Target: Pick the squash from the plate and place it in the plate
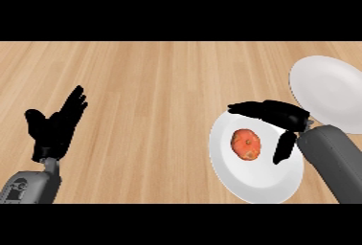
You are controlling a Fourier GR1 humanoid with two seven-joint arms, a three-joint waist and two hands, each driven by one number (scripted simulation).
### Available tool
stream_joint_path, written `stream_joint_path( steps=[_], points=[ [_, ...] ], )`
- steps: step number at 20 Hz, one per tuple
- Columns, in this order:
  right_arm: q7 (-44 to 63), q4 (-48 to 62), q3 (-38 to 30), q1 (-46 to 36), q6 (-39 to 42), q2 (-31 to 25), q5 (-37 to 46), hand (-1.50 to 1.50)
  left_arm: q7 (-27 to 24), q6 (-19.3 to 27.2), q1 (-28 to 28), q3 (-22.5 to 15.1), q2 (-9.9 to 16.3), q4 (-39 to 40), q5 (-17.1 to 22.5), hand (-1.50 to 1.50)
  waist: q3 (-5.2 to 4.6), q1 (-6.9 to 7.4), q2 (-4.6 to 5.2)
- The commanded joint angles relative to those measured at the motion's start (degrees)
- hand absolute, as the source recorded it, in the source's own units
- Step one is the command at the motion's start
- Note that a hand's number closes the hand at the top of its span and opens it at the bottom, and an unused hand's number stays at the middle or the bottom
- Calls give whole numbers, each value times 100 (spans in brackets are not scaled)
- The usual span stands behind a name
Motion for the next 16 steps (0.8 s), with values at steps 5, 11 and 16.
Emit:
stream_joint_path(
  steps=[5, 11, 16],
  points=[
    [326, -181, -264, 147, -1, 374, 649, -150, 140, -10, -447, 91, -313, 253, -331, 0, 0, -30, 1],
    [357, -141, -336, 174, -23, 752, 1151, -150, 212, -309, 108, 340, -199, -280, -303, 0, 0, -3, -4],
    [-36, 463, -198, 69, -272, 873, 1691, -150, -9, -136, -27, 195, -582, 68, -599, 0, 1, 0, 5]
  ],
)
